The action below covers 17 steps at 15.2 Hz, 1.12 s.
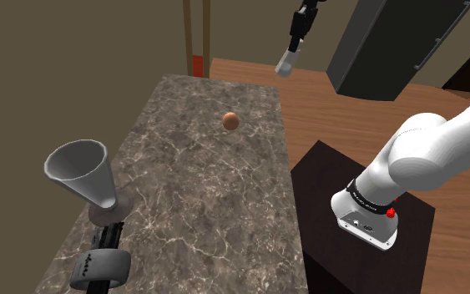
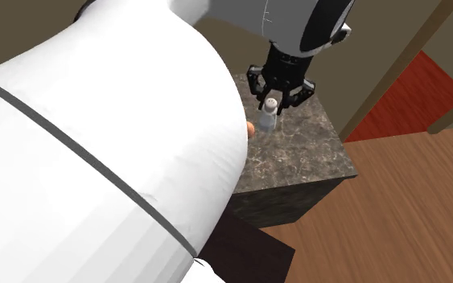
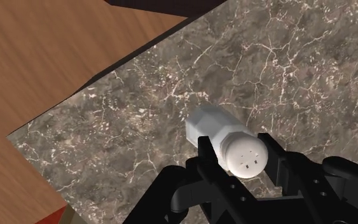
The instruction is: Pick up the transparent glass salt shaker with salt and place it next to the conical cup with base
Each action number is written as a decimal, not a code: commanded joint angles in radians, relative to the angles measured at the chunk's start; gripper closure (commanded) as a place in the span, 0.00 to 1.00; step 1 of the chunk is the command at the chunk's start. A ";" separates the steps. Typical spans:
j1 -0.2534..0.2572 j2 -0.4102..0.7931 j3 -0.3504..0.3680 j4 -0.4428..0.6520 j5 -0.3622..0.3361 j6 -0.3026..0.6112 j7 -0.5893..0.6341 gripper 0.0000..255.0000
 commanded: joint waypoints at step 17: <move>0.104 0.215 0.209 0.252 0.069 -0.013 0.297 1.00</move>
